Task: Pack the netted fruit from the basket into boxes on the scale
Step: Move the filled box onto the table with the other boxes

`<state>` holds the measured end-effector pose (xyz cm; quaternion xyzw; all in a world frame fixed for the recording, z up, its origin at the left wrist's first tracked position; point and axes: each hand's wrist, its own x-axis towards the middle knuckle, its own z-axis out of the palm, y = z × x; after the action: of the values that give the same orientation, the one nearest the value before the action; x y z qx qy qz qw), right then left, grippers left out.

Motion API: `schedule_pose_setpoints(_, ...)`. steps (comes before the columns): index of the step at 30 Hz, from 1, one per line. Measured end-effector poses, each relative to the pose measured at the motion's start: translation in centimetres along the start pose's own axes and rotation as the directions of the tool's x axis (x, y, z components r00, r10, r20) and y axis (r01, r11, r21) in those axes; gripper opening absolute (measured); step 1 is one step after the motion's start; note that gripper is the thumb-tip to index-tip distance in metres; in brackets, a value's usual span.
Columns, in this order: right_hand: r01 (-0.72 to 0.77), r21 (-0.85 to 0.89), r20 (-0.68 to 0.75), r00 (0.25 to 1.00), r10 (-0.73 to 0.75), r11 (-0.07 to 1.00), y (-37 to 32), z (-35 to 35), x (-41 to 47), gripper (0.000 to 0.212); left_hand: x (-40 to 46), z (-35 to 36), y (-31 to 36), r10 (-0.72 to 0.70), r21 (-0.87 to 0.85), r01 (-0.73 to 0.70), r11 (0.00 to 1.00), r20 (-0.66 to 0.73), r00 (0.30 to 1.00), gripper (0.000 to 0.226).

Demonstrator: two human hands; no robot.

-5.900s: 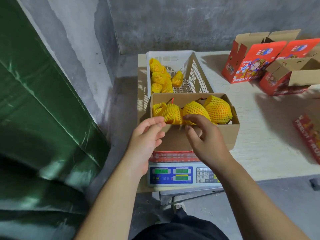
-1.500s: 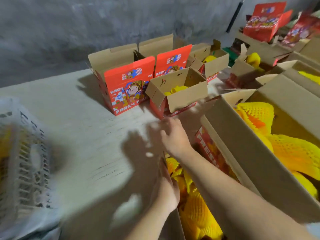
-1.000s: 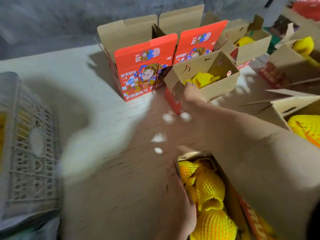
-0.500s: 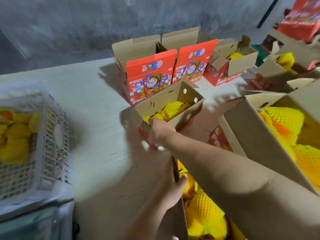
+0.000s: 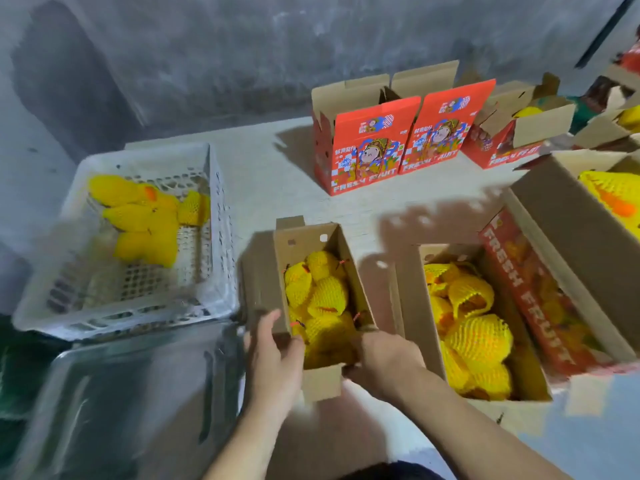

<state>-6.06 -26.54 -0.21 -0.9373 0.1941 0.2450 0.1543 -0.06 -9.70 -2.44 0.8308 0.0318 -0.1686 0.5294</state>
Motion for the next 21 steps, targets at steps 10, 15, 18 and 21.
schedule_pose_setpoints(10, 0.165, 0.42, -0.306, 0.951, -0.032, 0.892, 1.9, 4.8, -7.1, 0.05, -1.1, 0.7, -3.1, -0.161, 0.211, 0.12, 0.97, 0.189, 0.969, 0.053)
schedule_pose_setpoints(15, -0.273, 0.862, 0.176, 0.952, 0.253, 0.427, 1.4, 6.4, -6.7, 0.048, -2.7, 0.8, -2.5, -0.125, 0.185, 0.086, 0.979, 0.211, 0.969, 0.056)
schedule_pose_setpoints(18, -0.241, 0.952, 0.208, 0.962, 0.179, 0.19, 1.9, 6.8, -7.9, 0.04, -5.1, -0.3, -2.8, -0.061, 0.109, 0.038, 0.993, 0.218, 0.974, 0.054)
schedule_pose_setpoints(21, -0.189, 0.959, 0.146, 0.969, 0.201, 0.213, 2.3, 6.6, -10.1, 0.046, -7.0, -1.2, -1.8, 0.0, 0.075, -0.018, 0.997, 0.23, 0.973, 0.056)
